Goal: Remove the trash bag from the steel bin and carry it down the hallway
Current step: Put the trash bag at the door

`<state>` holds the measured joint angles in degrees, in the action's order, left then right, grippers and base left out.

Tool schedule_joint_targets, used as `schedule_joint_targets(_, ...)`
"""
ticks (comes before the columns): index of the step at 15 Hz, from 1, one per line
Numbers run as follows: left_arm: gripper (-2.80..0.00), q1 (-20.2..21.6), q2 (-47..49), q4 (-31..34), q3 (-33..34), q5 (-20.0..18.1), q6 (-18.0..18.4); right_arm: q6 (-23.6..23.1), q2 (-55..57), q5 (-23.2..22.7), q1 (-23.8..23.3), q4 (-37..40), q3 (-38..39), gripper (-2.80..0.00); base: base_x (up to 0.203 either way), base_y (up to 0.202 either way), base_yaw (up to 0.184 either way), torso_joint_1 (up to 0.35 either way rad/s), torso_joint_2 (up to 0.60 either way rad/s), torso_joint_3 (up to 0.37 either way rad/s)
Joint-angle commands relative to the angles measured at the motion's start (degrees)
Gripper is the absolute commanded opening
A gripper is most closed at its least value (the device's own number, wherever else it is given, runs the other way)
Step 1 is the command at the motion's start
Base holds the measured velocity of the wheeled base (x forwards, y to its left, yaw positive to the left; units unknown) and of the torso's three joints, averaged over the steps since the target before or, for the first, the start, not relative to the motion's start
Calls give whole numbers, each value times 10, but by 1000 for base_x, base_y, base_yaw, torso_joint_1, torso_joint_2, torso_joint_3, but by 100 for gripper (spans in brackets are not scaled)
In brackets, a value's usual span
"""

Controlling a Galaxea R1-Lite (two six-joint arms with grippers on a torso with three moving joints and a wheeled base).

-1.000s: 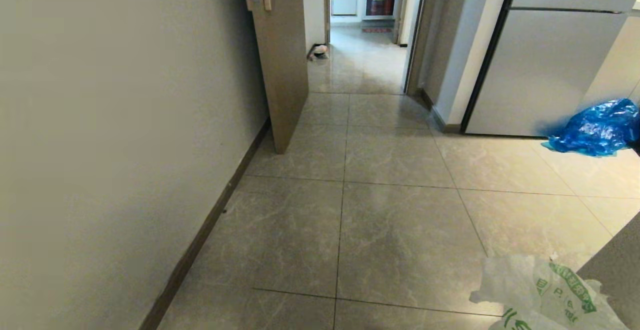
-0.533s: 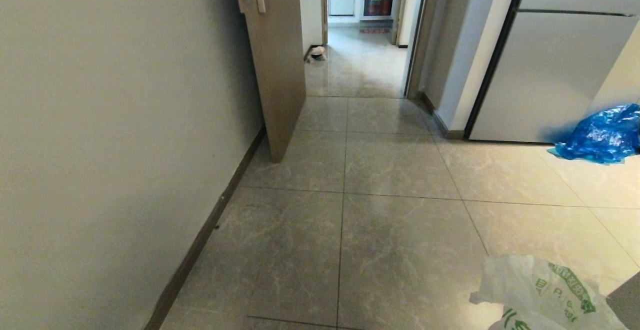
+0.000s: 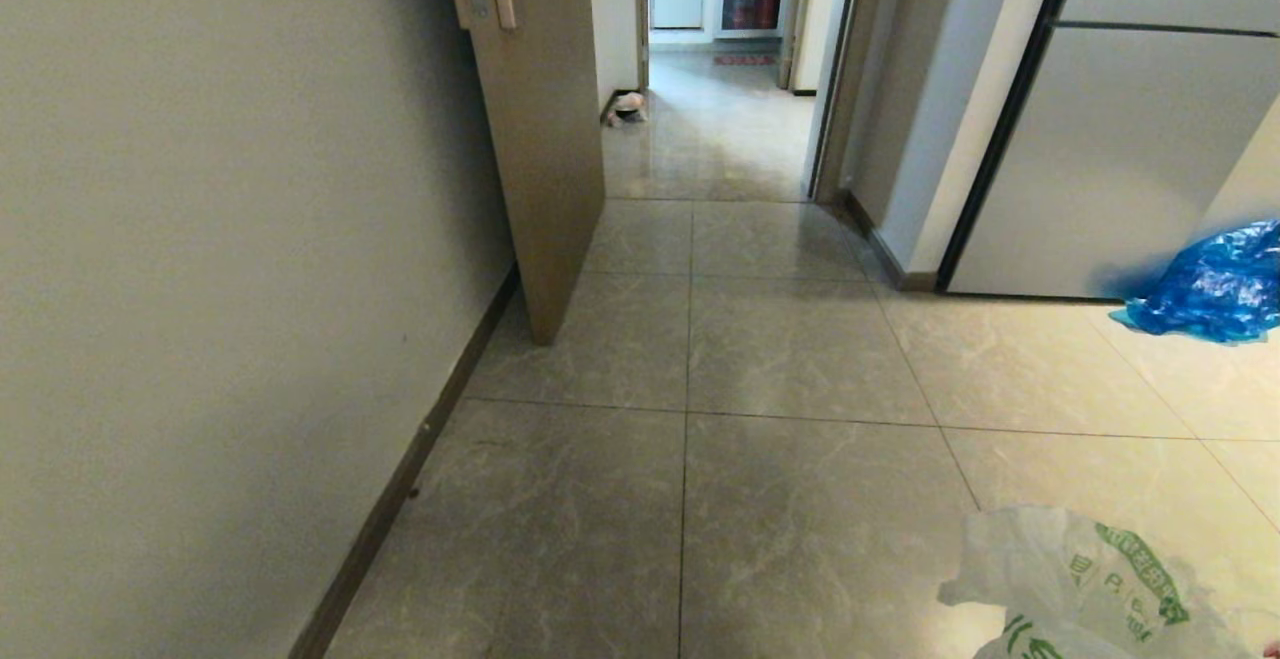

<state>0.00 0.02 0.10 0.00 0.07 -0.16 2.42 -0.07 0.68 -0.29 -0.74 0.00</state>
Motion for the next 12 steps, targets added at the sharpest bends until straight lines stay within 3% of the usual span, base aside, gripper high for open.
schedule_joint_targets(1, -280, 0, 0, -1, 0, 0, 1, 0, 0, 0, 0, 0, 1, -280, 43, -26, 16, 2, 12, -4)
schedule_joint_targets(4, -280, 0, 0, -1, 0, 0, -1, 0, 0, 0, 0, 0, 1, -280, 1, -35, 6, 0, 1, 0)
schedule_joint_targets(9, -280, 0, 0, -1, 0, 0, 0, 0, 0, 0, 0, 0, 1, -280, 4, -177, -8, 2, 2, 1)
schedule_joint_targets(12, -280, 0, 0, -1, 0, 0, 2, 0, 0, 0, 0, 0, 1, -280, 97, -129, -14, 1, 3, 0)
